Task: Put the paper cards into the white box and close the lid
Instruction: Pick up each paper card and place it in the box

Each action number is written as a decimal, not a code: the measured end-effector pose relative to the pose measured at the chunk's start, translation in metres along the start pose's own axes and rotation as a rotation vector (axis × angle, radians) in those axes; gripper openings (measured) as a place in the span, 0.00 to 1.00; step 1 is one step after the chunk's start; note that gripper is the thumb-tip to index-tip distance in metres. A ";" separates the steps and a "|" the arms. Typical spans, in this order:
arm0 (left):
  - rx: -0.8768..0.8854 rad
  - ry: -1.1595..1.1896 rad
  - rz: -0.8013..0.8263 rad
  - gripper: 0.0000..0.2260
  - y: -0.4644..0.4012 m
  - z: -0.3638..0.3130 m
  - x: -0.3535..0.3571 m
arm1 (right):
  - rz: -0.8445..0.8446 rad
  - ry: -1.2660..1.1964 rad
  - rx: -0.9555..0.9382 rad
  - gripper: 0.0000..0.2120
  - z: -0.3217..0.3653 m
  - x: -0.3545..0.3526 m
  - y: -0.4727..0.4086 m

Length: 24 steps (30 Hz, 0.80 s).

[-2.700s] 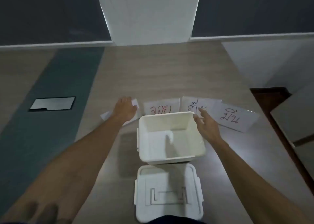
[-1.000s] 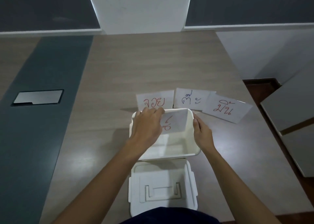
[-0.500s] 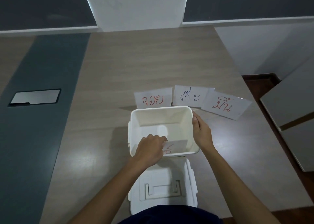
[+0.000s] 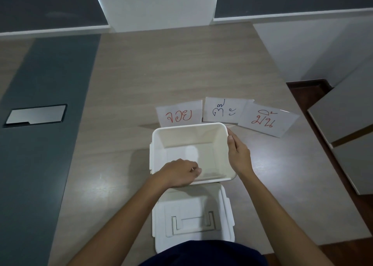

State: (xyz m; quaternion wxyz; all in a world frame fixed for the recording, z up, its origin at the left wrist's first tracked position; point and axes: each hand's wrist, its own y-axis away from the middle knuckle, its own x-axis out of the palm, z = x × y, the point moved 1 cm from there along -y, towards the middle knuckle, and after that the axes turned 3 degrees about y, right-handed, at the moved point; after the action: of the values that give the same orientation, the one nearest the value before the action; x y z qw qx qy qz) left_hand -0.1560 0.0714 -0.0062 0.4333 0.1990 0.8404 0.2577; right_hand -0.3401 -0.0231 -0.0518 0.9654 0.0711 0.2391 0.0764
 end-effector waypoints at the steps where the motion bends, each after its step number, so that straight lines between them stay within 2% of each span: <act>1: 0.009 0.006 -0.035 0.17 -0.002 0.000 -0.007 | 0.000 -0.001 0.001 0.18 0.000 0.000 0.000; 8: 0.101 0.159 -0.449 0.09 -0.025 -0.009 -0.081 | 0.006 -0.028 0.018 0.18 0.000 0.000 -0.001; 12: 0.082 0.059 -0.653 0.14 -0.060 -0.002 -0.114 | 0.012 -0.027 0.005 0.18 -0.001 0.001 -0.002; 15: -0.022 -0.058 -0.603 0.20 -0.093 0.014 -0.130 | 0.012 -0.036 0.004 0.18 0.000 0.002 -0.003; 18: -0.110 -0.116 -0.518 0.21 -0.117 0.029 -0.139 | 0.014 -0.049 0.018 0.18 -0.002 0.002 -0.004; 24: -0.144 -0.140 -0.500 0.12 -0.136 0.045 -0.139 | 0.017 -0.037 0.025 0.17 -0.001 0.001 -0.004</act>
State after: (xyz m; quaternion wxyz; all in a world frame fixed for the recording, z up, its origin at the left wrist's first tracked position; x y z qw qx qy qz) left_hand -0.0577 -0.1017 -0.0236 0.5535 -0.0288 0.8110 0.1875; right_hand -0.3394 -0.0263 -0.0541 0.9680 0.0865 0.2216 0.0803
